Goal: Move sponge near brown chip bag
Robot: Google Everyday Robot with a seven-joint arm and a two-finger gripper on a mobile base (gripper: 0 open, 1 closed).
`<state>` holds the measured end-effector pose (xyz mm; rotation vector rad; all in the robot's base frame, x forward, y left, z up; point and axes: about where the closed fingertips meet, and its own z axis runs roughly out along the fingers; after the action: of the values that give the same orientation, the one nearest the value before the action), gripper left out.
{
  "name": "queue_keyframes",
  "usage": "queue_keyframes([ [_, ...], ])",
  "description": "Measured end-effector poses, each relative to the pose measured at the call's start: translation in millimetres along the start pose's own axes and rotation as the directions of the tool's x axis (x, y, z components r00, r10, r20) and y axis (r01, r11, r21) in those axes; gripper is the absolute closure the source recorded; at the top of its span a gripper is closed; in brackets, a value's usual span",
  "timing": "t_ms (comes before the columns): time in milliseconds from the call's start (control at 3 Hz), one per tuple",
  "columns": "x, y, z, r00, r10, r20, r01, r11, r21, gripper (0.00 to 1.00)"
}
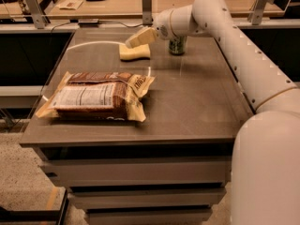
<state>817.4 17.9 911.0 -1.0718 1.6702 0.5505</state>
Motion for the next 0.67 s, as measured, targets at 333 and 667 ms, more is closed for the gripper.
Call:
queue_keyframes([
  [333,3.5,-1.7,5.8,0.999,-0.026,-0.028,0.025,0.9989,-0.040,0.00],
  [667,8.8,1.7,8.5,0.998,-0.036,-0.058,0.033,0.9978,-0.058,0.00],
])
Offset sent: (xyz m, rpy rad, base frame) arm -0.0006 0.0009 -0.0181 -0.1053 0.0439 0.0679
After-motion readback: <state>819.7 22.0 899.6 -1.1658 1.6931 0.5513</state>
